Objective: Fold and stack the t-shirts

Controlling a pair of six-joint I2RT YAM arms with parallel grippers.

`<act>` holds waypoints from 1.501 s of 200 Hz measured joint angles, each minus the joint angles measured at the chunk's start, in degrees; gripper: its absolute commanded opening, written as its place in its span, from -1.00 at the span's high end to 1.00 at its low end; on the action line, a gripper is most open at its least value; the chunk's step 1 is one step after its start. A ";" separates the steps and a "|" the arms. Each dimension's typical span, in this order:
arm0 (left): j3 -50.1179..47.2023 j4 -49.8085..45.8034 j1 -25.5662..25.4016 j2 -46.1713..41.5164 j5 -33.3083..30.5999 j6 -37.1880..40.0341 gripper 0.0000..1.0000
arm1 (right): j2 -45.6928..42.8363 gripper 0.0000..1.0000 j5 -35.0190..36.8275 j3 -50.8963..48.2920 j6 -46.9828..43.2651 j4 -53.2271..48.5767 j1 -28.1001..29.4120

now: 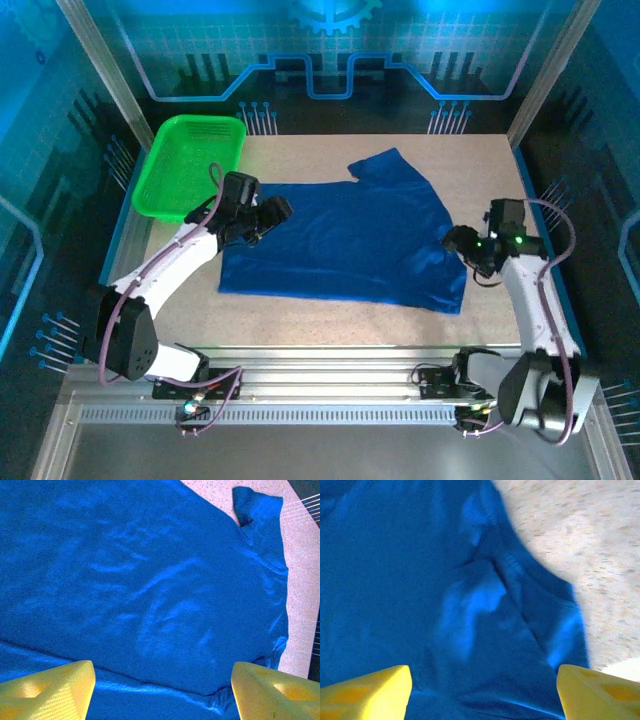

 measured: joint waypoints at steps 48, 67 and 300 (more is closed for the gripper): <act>0.63 0.92 -2.54 1.27 0.76 3.96 -0.48 | 11.91 -0.51 -4.39 1.97 1.40 6.12 6.75; 0.63 1.25 -2.62 1.27 0.92 4.48 -0.48 | 15.58 -0.51 -5.35 2.14 3.04 8.63 7.50; -5.68 0.79 -0.46 1.20 -1.09 2.47 -0.49 | 10.51 -0.60 2.36 -0.46 3.74 8.35 6.93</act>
